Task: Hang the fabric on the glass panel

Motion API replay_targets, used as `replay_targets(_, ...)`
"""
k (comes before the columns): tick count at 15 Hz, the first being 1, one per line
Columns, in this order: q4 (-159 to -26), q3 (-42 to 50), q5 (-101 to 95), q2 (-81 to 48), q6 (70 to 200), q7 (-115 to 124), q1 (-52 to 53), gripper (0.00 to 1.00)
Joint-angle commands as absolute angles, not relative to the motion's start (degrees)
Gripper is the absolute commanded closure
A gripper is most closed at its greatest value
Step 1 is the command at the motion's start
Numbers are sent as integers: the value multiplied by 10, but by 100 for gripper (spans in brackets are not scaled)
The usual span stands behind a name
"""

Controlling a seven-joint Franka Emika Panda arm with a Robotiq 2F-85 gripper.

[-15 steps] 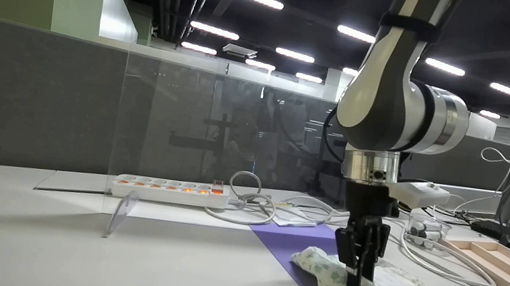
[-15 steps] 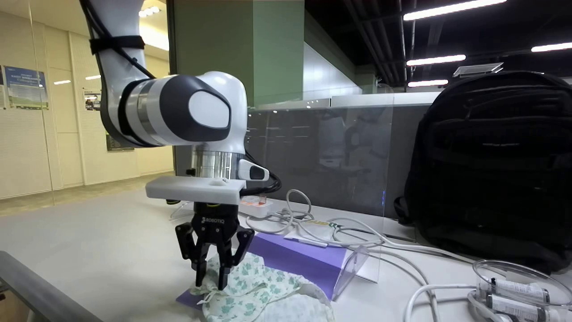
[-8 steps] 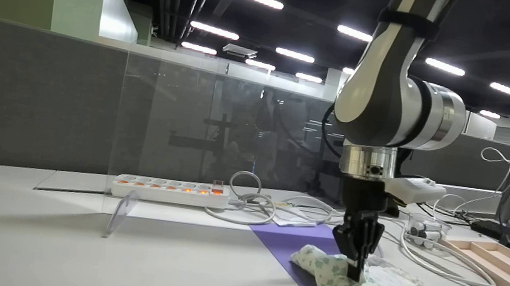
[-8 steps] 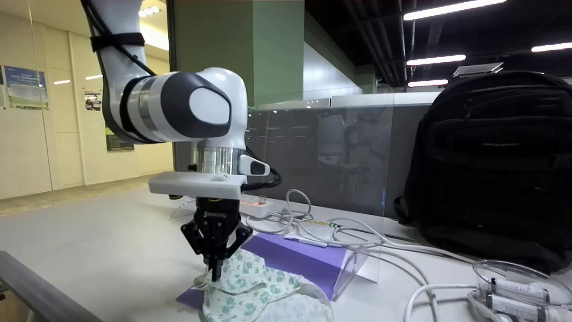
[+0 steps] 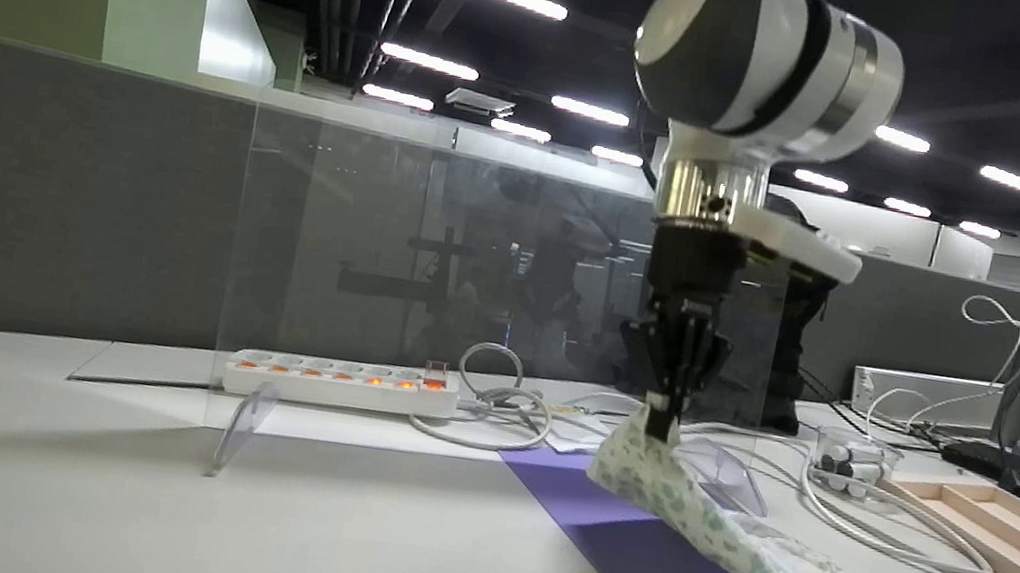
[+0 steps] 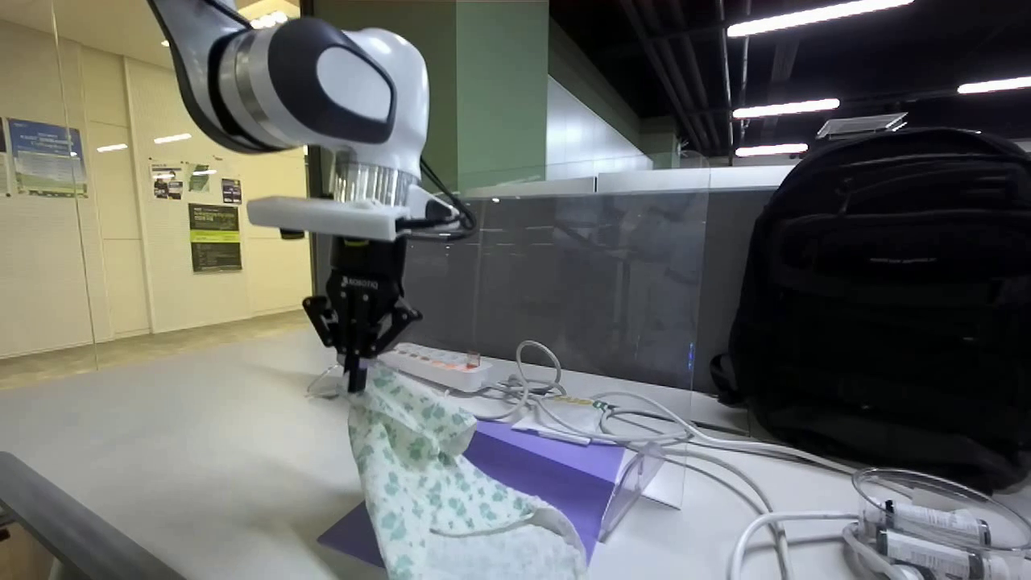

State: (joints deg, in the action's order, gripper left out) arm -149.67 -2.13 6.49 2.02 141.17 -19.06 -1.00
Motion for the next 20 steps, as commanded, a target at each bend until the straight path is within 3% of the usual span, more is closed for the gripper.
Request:
replay_targets(1, -1473, -22, 85, 126, 1318, -178, 15, 100)
replay_targets(6, -1393, -20, 78, 213, 1217, -161, 47, 100)
replay_targets(7, -1425, -14, 74, 194, 1261, -178, 46, 98)
replay_targets(11, -1403, -14, 74, 223, 1225, -175, 53, 98)
replay_targets(20, -1395, -34, 30, 210, 1436, -113, 48, 100)
